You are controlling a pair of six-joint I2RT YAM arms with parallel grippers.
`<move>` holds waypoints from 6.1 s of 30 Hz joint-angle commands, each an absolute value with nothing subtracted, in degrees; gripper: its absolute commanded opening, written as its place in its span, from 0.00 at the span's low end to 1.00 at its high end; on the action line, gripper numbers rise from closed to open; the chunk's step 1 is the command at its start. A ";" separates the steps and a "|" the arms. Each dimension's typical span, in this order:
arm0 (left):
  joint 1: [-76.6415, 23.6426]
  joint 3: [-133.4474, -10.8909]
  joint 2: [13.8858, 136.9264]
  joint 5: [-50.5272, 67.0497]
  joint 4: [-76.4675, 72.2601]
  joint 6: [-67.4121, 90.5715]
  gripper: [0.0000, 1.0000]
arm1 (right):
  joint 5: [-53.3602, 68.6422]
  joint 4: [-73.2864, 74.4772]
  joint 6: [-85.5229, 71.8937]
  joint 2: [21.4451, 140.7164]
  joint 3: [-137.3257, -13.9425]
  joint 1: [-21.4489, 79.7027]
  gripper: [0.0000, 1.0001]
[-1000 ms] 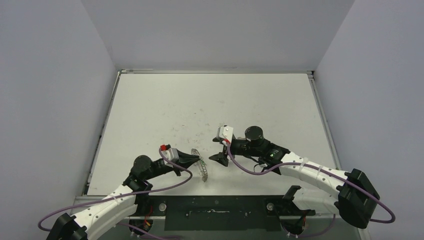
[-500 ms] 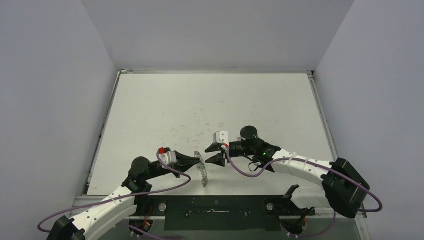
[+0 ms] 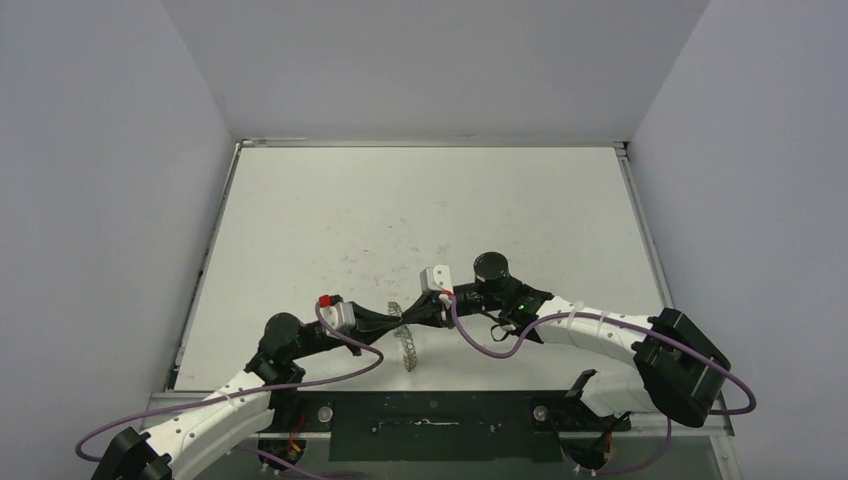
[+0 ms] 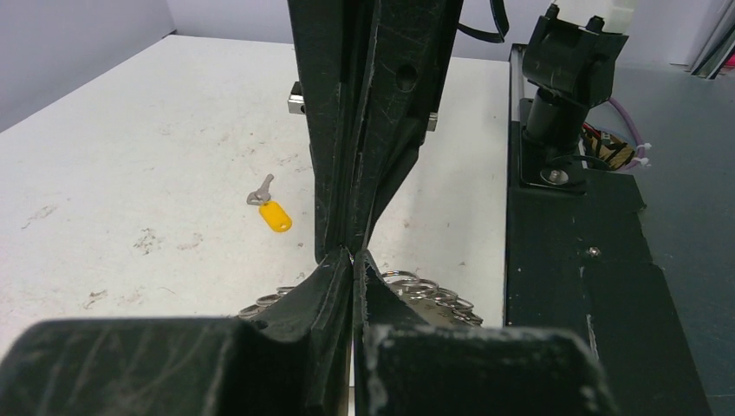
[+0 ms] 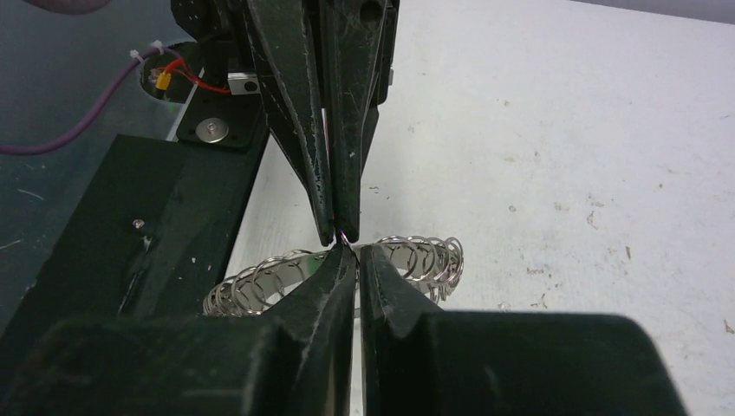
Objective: Put the keys on the keyring
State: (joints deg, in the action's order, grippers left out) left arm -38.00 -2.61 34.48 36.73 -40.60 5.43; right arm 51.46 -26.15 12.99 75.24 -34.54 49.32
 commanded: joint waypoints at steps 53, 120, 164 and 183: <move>-48.34 -22.76 59.73 34.70 -26.75 -16.25 0.00 | 34.74 27.04 20.47 70.47 -57.97 52.82 0.00; -48.87 -10.03 46.70 27.94 -44.58 -8.13 0.00 | 48.52 -14.91 17.11 65.07 -33.52 47.65 0.33; -48.96 -10.20 45.79 27.99 -45.00 -8.09 0.00 | 49.63 -24.79 14.49 66.24 -29.95 47.20 0.22; -48.96 -9.86 45.35 27.84 -45.53 -7.91 0.00 | 47.90 -23.04 15.63 65.66 -29.49 47.20 0.39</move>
State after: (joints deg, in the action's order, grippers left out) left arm -48.69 -8.71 46.41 27.03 -40.32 -8.38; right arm 47.92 -19.73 14.70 66.26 -29.61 47.55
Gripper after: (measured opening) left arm 0.008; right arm 0.342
